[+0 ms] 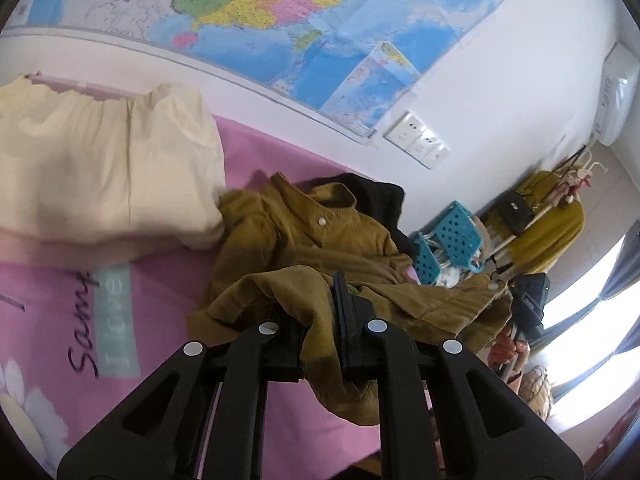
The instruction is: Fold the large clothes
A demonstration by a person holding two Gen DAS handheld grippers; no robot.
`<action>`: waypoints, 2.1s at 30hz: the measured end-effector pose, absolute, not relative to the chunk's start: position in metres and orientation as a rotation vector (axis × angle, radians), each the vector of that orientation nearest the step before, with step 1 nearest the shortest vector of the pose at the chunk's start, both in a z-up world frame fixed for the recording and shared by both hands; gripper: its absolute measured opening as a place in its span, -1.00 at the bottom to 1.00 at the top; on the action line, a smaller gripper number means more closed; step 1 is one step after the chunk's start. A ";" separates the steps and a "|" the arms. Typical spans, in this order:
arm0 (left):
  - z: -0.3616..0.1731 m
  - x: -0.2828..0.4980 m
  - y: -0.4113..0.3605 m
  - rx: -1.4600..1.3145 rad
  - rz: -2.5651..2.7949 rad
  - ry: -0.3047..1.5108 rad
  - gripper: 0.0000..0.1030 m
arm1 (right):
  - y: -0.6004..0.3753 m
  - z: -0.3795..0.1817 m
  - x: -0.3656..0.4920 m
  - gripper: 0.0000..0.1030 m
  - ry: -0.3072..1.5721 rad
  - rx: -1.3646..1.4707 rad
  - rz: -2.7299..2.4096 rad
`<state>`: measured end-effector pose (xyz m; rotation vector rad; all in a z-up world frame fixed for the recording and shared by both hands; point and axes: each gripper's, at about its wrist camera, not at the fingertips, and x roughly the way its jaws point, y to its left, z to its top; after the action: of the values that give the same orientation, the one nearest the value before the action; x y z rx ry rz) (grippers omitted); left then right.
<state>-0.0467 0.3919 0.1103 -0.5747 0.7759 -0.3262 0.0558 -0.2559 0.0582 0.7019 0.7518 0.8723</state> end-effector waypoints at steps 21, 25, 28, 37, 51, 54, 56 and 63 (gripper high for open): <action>0.078 0.081 0.400 -0.544 -0.161 0.906 -0.75 | -0.221 -0.006 0.188 -0.68 0.971 0.784 0.692; 0.062 0.097 0.399 -0.523 -0.129 0.943 -0.74 | -0.216 -0.025 0.203 -0.65 1.016 0.801 0.660; 0.054 0.106 0.402 -0.542 -0.126 0.957 -0.72 | -0.214 -0.035 0.211 -0.65 1.038 0.807 0.646; 0.060 0.110 0.390 -0.452 -0.117 0.949 -0.64 | -0.208 -0.066 0.227 -0.63 1.099 0.840 0.599; 0.106 0.065 0.358 -0.370 -0.225 0.729 0.28 | -0.206 -0.072 0.229 -0.33 1.080 0.864 0.593; 0.102 0.068 0.354 -0.364 -0.235 0.730 0.28 | -0.205 -0.072 0.230 -0.33 1.072 0.868 0.598; 0.094 0.072 0.348 -0.347 -0.248 0.763 0.28 | -0.205 -0.072 0.229 -0.33 1.064 0.858 0.609; 0.057 0.083 0.308 -0.212 -0.295 0.882 0.28 | -0.206 -0.050 0.232 -0.78 0.971 0.853 0.650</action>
<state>0.0831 0.3079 0.0565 -0.2122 0.8815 -0.2953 0.2320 -0.2058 -0.0501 0.8533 0.9713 0.6505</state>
